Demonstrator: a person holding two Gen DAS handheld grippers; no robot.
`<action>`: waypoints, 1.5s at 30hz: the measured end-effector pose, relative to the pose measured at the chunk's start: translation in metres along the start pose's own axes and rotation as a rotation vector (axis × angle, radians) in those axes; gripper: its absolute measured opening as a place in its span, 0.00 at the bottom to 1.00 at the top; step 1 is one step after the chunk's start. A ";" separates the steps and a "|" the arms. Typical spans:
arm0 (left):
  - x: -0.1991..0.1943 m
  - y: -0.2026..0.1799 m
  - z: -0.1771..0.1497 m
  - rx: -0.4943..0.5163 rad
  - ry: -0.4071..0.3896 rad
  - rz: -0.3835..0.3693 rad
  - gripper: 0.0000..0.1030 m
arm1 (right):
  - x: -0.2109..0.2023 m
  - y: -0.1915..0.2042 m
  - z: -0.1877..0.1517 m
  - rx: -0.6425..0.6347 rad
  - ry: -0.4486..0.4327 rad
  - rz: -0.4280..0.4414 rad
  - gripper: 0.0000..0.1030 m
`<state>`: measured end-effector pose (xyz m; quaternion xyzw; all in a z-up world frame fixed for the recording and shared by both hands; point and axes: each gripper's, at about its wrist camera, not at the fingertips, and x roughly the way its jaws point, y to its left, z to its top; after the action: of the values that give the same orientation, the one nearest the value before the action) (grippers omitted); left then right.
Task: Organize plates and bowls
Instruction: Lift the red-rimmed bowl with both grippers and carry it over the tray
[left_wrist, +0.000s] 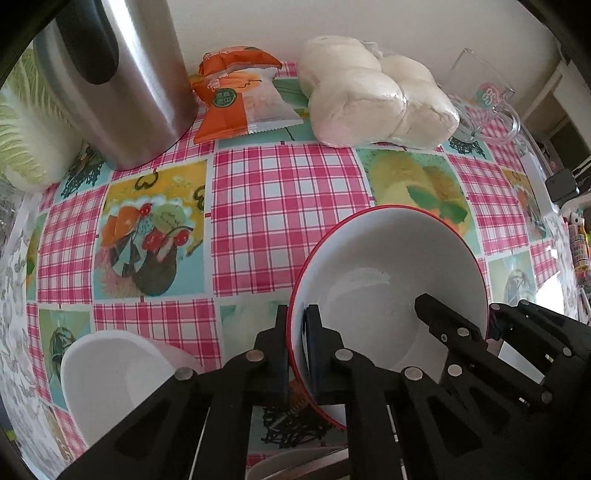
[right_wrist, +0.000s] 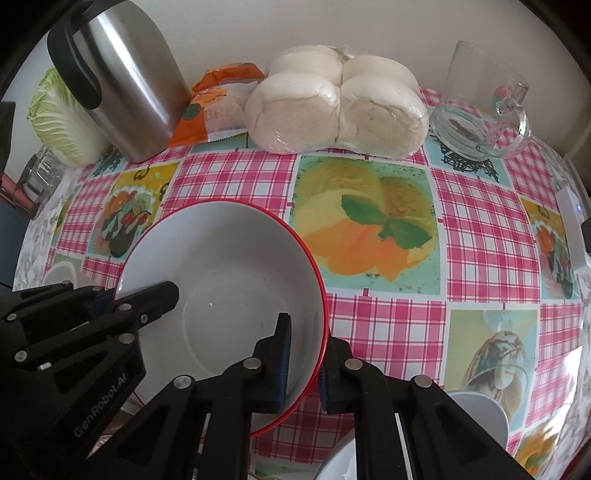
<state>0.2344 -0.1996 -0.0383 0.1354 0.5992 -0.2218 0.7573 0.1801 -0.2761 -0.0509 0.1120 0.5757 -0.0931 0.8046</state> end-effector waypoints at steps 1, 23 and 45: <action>0.000 0.000 0.000 -0.002 -0.006 -0.005 0.08 | -0.001 -0.002 -0.001 0.000 -0.002 0.002 0.13; -0.083 -0.002 -0.018 -0.013 -0.198 -0.004 0.08 | -0.071 -0.007 0.005 0.055 -0.111 0.035 0.13; -0.127 0.007 -0.143 -0.148 -0.261 -0.043 0.08 | -0.131 0.018 -0.093 0.002 -0.079 0.070 0.14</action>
<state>0.0934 -0.1047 0.0495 0.0361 0.5133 -0.2089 0.8316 0.0594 -0.2292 0.0453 0.1291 0.5390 -0.0699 0.8294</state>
